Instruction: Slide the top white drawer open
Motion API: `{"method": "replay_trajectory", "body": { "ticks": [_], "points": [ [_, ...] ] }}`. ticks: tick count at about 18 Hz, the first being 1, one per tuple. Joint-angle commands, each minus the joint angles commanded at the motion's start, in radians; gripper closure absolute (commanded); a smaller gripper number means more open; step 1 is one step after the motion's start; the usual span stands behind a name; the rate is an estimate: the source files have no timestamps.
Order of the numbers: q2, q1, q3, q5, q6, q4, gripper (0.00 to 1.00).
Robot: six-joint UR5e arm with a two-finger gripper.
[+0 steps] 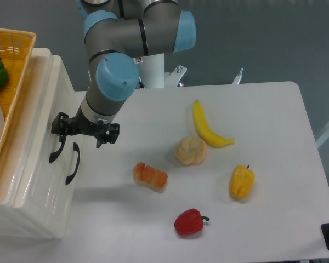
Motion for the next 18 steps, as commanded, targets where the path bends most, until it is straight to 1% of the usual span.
{"method": "replay_trajectory", "body": {
  "ticks": [3,6,9,11,18],
  "points": [
    [0.000,0.000,0.002,0.002,0.000,0.000,0.00],
    [0.002,0.000,0.003,0.037,0.002,0.000,0.00],
    [0.000,0.002,0.003,0.048,0.002,0.000,0.00],
    [0.002,0.002,0.003,0.086,0.002,-0.002,0.00],
    [0.005,0.009,0.012,0.091,0.002,-0.005,0.00]
  ]
}}
